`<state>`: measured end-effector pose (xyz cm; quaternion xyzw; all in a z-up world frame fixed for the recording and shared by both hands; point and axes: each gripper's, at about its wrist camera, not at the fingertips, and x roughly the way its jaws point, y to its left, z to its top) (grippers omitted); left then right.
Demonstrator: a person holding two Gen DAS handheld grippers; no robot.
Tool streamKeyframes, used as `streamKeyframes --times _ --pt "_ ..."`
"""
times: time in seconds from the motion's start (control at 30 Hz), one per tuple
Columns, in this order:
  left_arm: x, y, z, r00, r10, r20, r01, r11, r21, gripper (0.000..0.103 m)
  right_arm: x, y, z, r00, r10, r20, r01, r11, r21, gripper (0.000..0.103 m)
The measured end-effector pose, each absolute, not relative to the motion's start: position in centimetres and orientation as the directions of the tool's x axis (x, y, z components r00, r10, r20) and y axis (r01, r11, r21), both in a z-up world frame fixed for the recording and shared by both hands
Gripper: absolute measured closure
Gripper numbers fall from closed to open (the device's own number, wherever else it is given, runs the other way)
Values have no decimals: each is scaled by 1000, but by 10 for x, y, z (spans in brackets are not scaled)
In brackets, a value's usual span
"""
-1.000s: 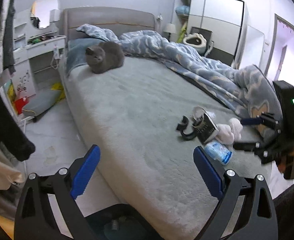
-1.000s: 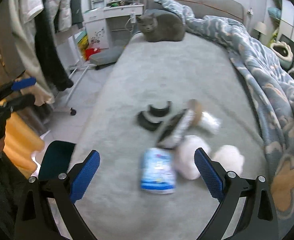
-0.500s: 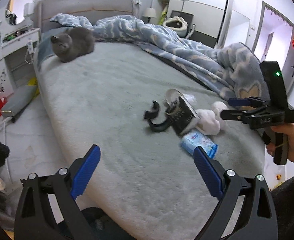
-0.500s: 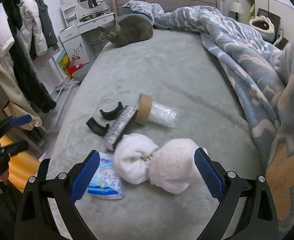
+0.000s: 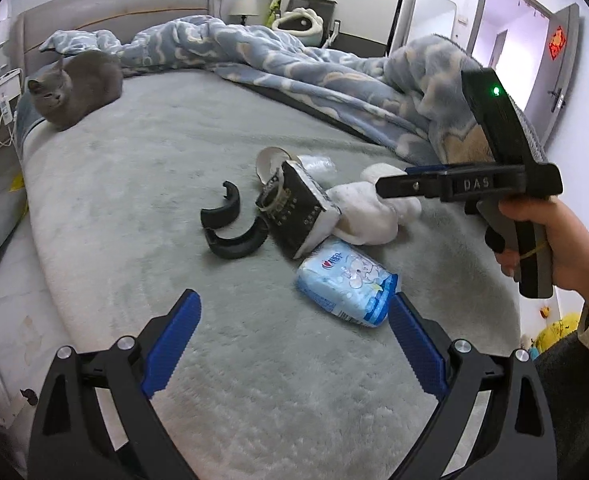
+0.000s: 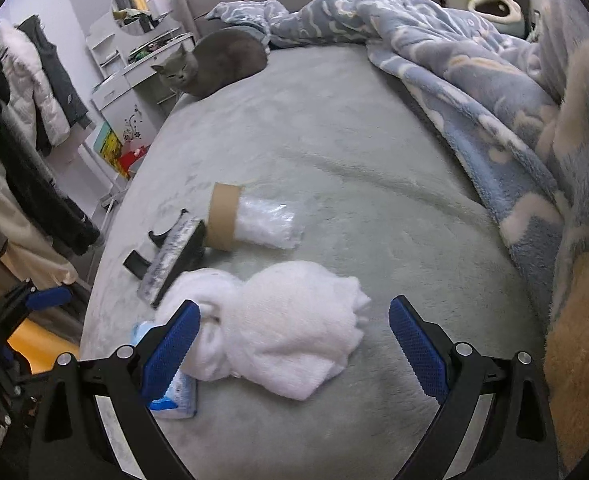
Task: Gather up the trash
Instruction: 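Grasp the white tissue with the right tool while the left tool grasps the wipes packet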
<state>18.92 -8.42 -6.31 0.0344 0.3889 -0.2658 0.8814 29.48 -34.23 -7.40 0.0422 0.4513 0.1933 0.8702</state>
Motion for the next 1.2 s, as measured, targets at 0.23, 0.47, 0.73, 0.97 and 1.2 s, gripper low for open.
streamKeyframes --times 0.23,0.47,0.73,0.97,1.2 --pt "199 -97 -72 530 -451 -718 510 846 -155 7 304 -359 -86 505 423 -752 -245 906 346 7" --pt "203 -114 -84 490 -463 -739 567 813 -133 7 312 -358 -99 463 506 -728 -219 861 459 34" --pt "204 -128 -95 455 -474 -754 646 758 -87 7 306 -367 -86 518 498 -696 -212 862 460 43" --pt "211 -139 -102 445 -482 -755 657 749 -90 6 304 -364 -80 529 508 -679 -249 858 448 43" --pt "220 -150 -109 436 -484 -759 648 754 -108 6 304 -372 -81 520 517 -681 -257 854 452 43"
